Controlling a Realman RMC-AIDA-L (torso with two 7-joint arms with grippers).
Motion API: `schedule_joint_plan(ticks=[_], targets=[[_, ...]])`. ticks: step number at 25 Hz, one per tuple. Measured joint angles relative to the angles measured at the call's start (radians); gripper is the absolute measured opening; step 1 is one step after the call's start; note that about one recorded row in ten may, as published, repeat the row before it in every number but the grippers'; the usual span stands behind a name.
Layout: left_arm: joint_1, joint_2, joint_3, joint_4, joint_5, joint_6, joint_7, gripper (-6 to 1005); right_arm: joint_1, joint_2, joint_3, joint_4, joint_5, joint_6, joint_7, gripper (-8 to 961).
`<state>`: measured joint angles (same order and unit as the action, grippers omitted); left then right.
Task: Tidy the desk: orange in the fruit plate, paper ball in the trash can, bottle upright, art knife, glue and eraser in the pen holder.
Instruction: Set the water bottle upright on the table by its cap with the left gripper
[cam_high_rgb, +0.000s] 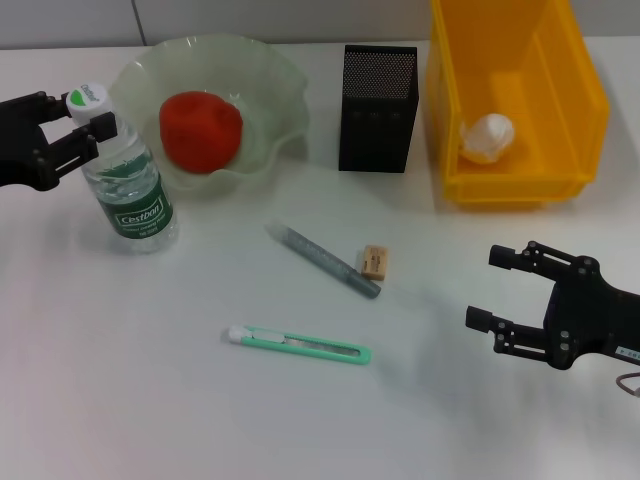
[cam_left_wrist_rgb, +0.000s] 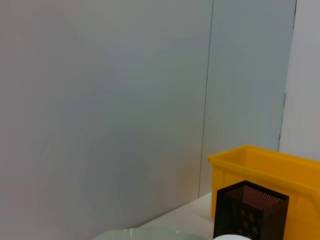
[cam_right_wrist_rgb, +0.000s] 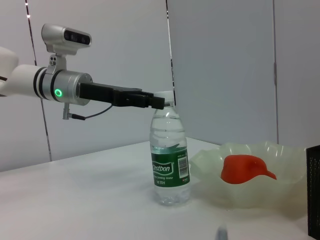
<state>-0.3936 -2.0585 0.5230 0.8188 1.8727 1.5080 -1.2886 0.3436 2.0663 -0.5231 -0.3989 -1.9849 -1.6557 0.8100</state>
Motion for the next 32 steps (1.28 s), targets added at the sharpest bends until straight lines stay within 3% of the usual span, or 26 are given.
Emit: schedule_joint_plan(ticks=[32], targets=[[0.007,-0.003,-0.027,0.000,0.000,-0.005,0.017,553,0.000,0.000,0.000,0.000,0.005,-0.006,0.000,787]])
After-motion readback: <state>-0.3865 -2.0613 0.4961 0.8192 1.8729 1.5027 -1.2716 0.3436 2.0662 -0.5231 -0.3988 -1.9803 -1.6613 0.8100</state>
